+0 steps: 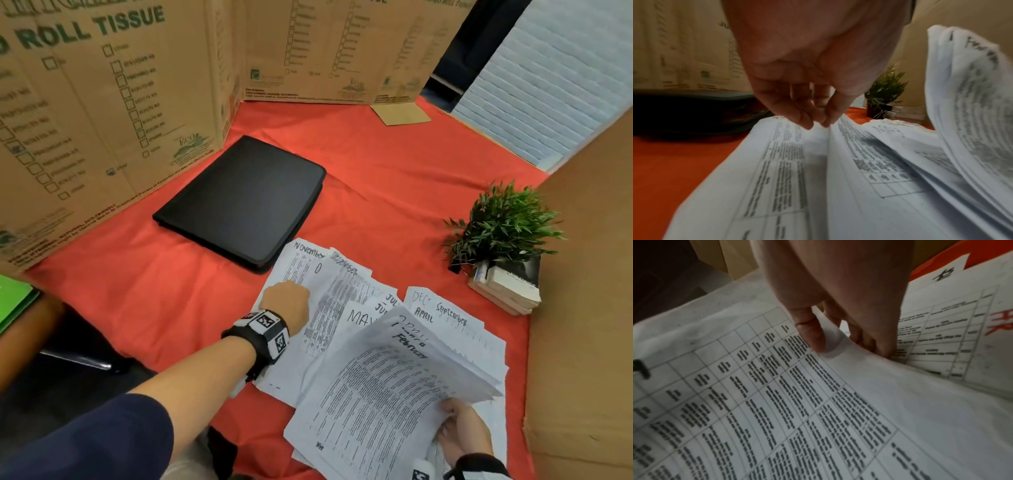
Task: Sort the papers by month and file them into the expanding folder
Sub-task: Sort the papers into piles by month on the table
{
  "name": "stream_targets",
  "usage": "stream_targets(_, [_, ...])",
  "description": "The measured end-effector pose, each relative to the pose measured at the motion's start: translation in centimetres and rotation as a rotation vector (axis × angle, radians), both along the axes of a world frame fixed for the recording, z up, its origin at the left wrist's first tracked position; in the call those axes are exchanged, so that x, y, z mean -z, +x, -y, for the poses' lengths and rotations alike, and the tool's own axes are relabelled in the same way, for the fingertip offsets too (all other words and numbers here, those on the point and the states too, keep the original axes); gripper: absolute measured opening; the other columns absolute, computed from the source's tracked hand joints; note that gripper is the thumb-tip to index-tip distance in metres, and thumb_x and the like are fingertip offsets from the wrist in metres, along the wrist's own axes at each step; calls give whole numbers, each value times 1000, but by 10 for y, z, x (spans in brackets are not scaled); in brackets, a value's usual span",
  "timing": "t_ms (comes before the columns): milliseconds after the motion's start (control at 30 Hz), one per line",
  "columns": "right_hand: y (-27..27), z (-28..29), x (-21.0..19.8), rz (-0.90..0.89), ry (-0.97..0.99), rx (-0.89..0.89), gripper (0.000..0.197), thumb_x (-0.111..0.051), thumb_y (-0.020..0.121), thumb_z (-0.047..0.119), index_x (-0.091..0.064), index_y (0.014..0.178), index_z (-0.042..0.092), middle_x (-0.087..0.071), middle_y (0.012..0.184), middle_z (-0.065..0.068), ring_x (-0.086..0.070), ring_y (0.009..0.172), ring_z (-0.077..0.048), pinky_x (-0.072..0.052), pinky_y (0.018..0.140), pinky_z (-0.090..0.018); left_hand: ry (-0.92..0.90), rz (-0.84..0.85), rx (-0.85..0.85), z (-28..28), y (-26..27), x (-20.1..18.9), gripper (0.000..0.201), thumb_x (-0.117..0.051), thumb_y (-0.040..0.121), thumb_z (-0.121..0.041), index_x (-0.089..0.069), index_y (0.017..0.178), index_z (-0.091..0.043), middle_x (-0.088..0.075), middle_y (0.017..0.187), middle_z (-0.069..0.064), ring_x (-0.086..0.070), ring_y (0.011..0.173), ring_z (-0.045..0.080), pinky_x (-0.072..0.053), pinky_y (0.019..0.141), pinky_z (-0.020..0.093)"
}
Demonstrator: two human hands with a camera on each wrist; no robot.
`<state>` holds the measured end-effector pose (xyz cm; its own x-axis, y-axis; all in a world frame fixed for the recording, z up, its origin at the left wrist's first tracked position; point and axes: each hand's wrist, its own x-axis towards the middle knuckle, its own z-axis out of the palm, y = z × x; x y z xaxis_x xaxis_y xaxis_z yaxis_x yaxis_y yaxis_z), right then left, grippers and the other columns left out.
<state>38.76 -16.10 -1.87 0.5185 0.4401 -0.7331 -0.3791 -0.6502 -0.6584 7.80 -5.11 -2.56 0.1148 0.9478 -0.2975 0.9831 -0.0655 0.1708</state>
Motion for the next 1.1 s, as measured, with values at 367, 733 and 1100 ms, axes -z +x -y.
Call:
stream_targets(367, [-3,4,-4,-32,-11,32,16,-41,82,-11,-45,74,3,-47,74,-11,-39,58,-23,-29,51,-33,-38,439,-157,12,15,10,14,-58,94,-18,-56,82,-11,-58,77,6,-56,73,26,-46,63,35])
stream_targets(733, [8,11,7,-45,32,131,58,-44,56,-7,-50,114,-4,-59,112,-22,-58,89,-37,-49,69,-43,96,379,-260,14,16,5,33,-64,90,-39,-52,101,-11,-59,102,4,-58,92,23,-49,82,35])
stream_targets(1100, [18,27,4,-38,43,242,51,-47,54,-7,-57,103,0,-62,118,-21,-59,106,-40,-44,96,-59,-169,477,-70,26,66,3,25,-64,91,-36,-66,90,-12,-69,88,3,-64,82,20,-53,73,30])
